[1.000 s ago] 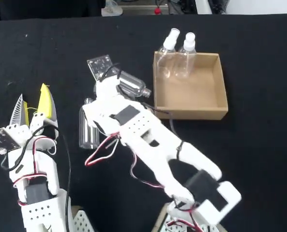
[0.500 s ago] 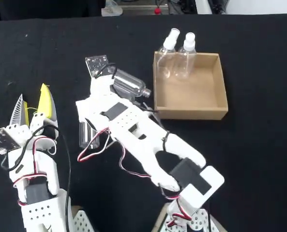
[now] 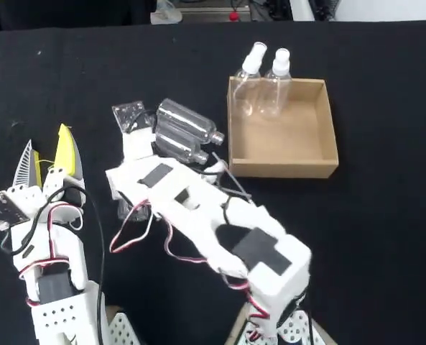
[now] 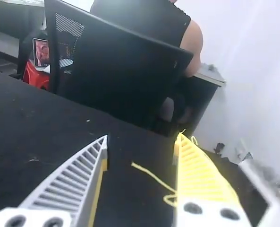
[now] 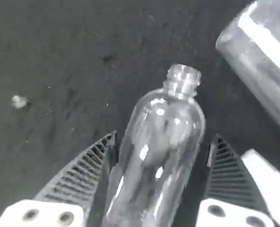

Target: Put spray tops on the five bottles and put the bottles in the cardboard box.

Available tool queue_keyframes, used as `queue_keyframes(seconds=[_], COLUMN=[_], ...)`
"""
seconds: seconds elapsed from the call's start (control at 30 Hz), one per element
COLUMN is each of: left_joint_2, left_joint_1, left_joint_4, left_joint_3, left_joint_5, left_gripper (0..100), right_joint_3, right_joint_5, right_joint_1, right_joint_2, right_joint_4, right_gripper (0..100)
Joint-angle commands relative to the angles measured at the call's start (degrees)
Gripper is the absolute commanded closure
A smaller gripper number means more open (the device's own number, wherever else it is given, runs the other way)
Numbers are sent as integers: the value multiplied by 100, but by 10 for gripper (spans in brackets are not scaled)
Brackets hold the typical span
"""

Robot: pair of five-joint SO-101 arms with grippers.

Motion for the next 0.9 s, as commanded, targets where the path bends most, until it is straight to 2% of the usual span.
queue_keyframes(seconds=[0.0,0.13,0.23,0.33,0.43,0.47,0.57,0.7,0.87], left_joint_2=[-62,-62,-62,-62,-62,-62,-53,-53,-35], left_joint_1=[-66,-66,-66,-66,-66,-66,-66,-57,-57], left_joint_4=[-114,-105,-97,-97,-97,-97,-97,-97,-97], left_joint_3=[119,119,119,119,119,119,119,119,119], left_joint_5=[-9,-9,-9,-9,-9,-9,-9,-9,-9], left_gripper=[777,777,777,777,777,777,777,777,777], right_joint_3=[-593,-866,-1165,-1543,-1684,-1710,-1921,-2378,-2642], right_joint_5=[-53,-53,-53,-44,-35,26,695,1670,3095], right_joint_1=[-62,-53,-44,-26,44,132,396,791,1881], right_joint_2=[277,391,382,382,382,382,163,-549,-1552], right_joint_4=[-114,281,1020,1732,1960,1996,2532,4000,5960], right_gripper=[723,723,737,856,979,990,966,966,966])
